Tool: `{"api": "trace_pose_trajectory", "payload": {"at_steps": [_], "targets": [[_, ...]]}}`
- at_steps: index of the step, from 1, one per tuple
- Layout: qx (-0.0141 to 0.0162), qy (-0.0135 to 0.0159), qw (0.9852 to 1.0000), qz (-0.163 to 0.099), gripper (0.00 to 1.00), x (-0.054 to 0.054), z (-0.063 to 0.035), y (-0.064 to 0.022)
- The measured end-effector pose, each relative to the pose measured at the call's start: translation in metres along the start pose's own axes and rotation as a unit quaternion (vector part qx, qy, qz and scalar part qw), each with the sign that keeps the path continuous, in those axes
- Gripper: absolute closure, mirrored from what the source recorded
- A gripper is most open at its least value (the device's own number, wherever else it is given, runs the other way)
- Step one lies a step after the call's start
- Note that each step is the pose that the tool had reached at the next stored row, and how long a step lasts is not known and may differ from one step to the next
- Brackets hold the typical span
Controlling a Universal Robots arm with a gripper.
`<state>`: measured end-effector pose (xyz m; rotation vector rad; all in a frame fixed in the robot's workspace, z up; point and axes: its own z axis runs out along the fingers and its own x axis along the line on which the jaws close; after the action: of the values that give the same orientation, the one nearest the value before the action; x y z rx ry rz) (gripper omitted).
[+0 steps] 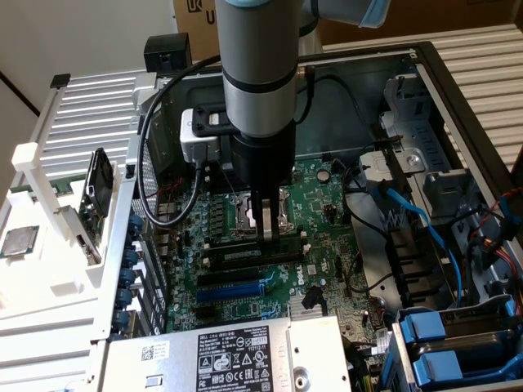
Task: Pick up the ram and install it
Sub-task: 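Insert the ram into the slot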
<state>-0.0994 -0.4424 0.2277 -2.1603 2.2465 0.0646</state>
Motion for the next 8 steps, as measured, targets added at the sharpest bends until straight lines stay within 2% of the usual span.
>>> {"api": "trace_pose_trajectory", "payload": {"at_steps": [4,5,8], "targets": [[0.0000,0.0000,1.0000,0.000,0.87,0.0000,0.0000,0.0001],[0.0000,0.0000,1.0000,0.000,0.80,0.0000,0.0000,0.0000],[0.0000,0.0000,1.0000,0.000,0.80,-0.0002,-0.0049,0.0001]]}}
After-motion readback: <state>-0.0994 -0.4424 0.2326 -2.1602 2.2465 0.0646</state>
